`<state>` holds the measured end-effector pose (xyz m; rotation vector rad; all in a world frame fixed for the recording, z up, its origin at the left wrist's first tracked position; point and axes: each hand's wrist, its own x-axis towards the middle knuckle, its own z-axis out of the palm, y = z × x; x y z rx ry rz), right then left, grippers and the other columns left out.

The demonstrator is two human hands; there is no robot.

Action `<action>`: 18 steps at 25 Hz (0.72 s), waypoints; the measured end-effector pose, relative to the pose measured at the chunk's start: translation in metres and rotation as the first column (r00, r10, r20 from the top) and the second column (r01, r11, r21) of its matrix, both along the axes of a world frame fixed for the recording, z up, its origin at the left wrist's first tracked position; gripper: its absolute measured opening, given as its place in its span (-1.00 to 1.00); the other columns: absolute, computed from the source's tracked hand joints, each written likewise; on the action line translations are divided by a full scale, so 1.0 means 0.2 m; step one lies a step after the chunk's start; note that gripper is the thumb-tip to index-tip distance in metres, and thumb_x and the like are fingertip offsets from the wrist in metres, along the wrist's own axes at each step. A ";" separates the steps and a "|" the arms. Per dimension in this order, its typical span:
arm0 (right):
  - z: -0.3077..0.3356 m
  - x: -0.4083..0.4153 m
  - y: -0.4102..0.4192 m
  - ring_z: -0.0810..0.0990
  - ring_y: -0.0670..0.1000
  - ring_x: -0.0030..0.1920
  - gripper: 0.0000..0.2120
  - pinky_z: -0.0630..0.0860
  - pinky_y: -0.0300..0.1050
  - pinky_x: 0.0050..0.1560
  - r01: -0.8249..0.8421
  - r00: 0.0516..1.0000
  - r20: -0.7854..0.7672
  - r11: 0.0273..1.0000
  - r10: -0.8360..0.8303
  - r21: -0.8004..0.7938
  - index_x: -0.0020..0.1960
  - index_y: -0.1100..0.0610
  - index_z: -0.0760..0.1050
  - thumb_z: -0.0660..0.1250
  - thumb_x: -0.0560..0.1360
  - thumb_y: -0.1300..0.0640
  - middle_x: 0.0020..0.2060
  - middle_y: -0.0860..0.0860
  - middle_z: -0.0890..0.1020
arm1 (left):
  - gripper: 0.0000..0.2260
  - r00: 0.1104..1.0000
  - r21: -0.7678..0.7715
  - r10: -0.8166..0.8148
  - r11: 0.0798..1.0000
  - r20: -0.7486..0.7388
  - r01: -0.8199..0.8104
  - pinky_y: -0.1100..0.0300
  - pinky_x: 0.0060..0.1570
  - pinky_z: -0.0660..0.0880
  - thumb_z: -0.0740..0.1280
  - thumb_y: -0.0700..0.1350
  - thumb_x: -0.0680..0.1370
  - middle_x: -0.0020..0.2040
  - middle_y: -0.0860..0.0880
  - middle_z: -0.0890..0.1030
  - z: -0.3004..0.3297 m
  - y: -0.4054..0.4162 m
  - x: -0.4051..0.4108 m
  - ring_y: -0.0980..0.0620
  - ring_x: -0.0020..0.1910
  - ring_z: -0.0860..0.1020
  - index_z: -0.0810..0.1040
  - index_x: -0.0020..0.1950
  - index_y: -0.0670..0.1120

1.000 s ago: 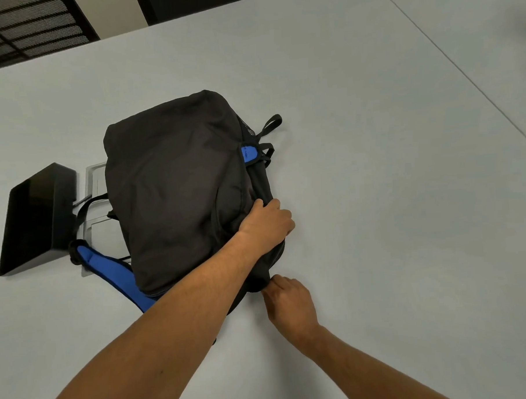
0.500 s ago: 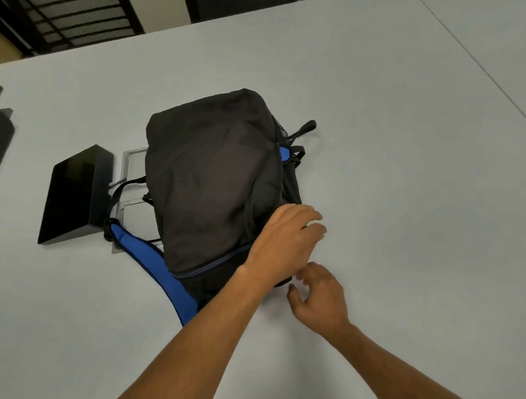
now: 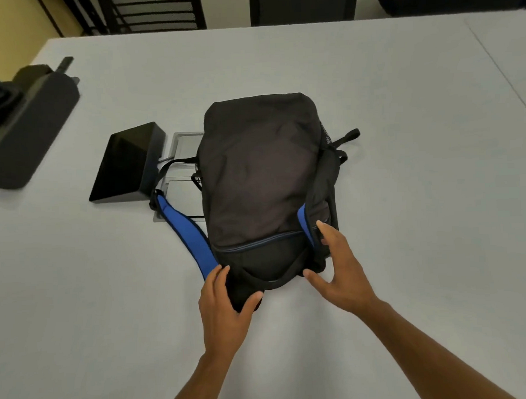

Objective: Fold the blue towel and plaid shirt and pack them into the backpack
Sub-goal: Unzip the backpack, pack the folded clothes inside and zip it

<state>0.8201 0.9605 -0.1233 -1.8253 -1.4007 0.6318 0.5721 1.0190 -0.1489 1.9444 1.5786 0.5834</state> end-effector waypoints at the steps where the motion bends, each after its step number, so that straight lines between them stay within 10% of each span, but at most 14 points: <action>1: 0.01 -0.01 0.02 0.31 -0.01 0.47 -0.19 0.37 -0.09 0.39 0.004 0.999 0.034 1.000 -0.003 -0.024 0.56 -0.14 0.02 0.38 0.47 -0.20 0.52 -0.08 0.23 | -0.23 0.998 -0.030 -0.029 0.999 -0.058 0.027 -0.02 0.27 0.40 0.29 0.43 0.37 0.35 -0.05 0.46 -0.04 -0.01 -0.05 -0.05 0.30 0.43 0.38 0.41 -0.04; 5: 0.03 -0.03 0.12 0.34 0.12 0.45 -0.25 0.30 -0.01 0.39 0.078 0.955 0.292 0.992 -0.045 -0.102 0.59 0.01 0.08 0.30 0.53 -0.20 0.53 0.06 0.26 | -0.44 0.954 -0.017 -0.139 0.990 -0.266 0.140 -0.12 0.19 0.44 0.23 0.41 0.42 -0.02 0.00 0.61 -0.15 -0.01 -0.18 -0.07 0.03 0.56 0.57 0.06 -0.06; 9: 0.04 -0.03 0.15 0.40 0.19 0.40 -0.29 0.29 0.03 0.39 0.095 0.938 0.340 0.994 -0.070 -0.057 0.56 0.13 0.15 0.38 0.53 -0.01 0.47 0.12 0.36 | -0.77 0.998 -0.054 -0.030 0.998 -0.062 0.027 -0.22 0.36 0.29 0.51 -0.01 0.44 -0.24 0.14 0.53 0.01 0.08 -0.25 0.14 -0.21 0.52 0.46 -0.15 0.03; 13: 0.06 -0.01 0.18 0.35 0.15 0.46 -0.22 0.28 0.04 0.44 0.021 0.951 0.309 1.000 -0.021 0.003 0.58 0.12 0.06 0.42 0.51 0.05 0.51 0.10 0.30 | -0.73 0.978 0.002 -0.062 0.998 0.197 0.063 0.04 -0.17 0.53 0.53 -0.11 0.43 -0.34 0.05 0.53 0.33 0.25 -0.23 0.08 -0.31 0.51 0.44 -0.15 0.09; 18: 0.14 -0.02 0.23 0.06 0.09 0.57 -0.10 0.09 0.17 0.51 -0.148 0.927 0.323 0.978 0.190 -0.150 0.57 -0.21 -0.21 0.27 0.46 -0.38 0.60 0.00 0.00 | -0.77 0.944 -0.058 -0.310 0.946 0.109 0.318 0.11 -0.28 0.47 0.47 0.04 0.46 -0.42 -0.02 0.47 0.61 0.53 -0.05 0.02 -0.40 0.47 0.43 -0.10 0.04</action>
